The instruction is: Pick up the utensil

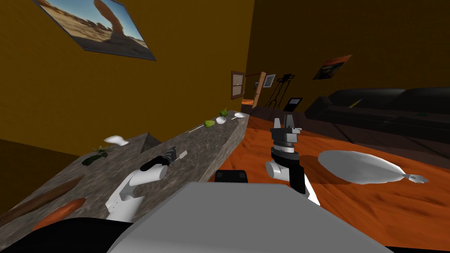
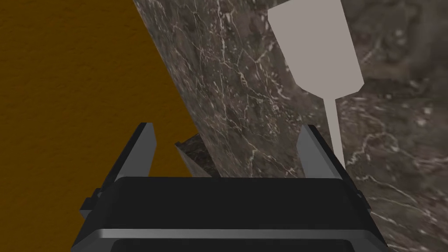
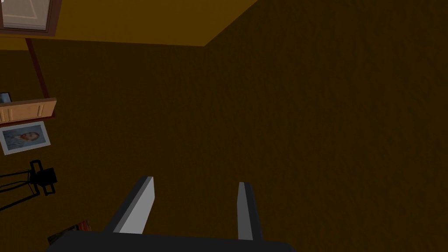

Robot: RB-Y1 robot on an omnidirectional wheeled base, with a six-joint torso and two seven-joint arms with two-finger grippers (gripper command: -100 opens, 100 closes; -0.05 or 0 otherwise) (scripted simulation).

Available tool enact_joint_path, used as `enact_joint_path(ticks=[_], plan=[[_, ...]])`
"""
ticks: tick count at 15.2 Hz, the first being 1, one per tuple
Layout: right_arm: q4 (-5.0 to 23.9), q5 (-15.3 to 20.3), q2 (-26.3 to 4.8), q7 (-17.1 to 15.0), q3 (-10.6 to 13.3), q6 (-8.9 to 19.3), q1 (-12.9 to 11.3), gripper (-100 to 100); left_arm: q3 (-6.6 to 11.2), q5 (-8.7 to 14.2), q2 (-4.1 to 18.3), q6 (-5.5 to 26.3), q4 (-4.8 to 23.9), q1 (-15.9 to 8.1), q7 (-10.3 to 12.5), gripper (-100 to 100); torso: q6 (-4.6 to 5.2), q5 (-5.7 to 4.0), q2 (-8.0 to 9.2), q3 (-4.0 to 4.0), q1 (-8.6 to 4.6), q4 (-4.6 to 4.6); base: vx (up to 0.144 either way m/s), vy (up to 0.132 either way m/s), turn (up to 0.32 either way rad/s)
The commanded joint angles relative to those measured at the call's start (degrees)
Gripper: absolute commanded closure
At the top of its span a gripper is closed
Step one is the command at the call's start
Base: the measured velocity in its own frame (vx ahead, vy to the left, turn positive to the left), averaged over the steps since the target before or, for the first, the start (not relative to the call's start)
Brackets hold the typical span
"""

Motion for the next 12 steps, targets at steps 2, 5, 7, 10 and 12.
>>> enact_joint_path(ticks=[2,5,7,10,12], plan=[[0.00,0.00,0.00,0.00,0.00,0.00,0.00,0,1.51,0.72,0.93,3.78,1.08,-0.08,1.51,-100,-0.01,0.00,0.01,0.01,0.00,0.00,0.011,-0.003,-0.063],[0.00,0.00,0.00,0.00,0.00,0.00,0.00,0,1.51,0.72,0.93,6.01,1.08,-0.08,1.51,-100,0.00,0.00,0.00,0.00,0.00,0.00,0.014,-0.003,-0.072],[0.00,0.00,0.00,0.00,0.00,0.00,0.00,0,2.99,1.78,2.00,9.16,2.09,0.05,2.76,-100,0.02,-0.01,0.01,0.01,-0.01,0.00,0.017,-0.007,-0.135],[0.00,0.00,0.00,0.00,0.00,0.00,0.00,0,4.42,2.84,3.00,12.85,3.10,0.18,4.00,-100,0.03,-0.01,-0.02,-0.01,0.00,0.00,0.021,-0.001,-0.115],[0.00,0.00,0.00,0.00,0.00,0.00,0.00,0,5.81,3.88,3.93,15.62,4.13,0.33,5.23,-100,0.00,0.00,-0.02,-0.01,0.01,0.00,0.020,0.000,-0.099]])
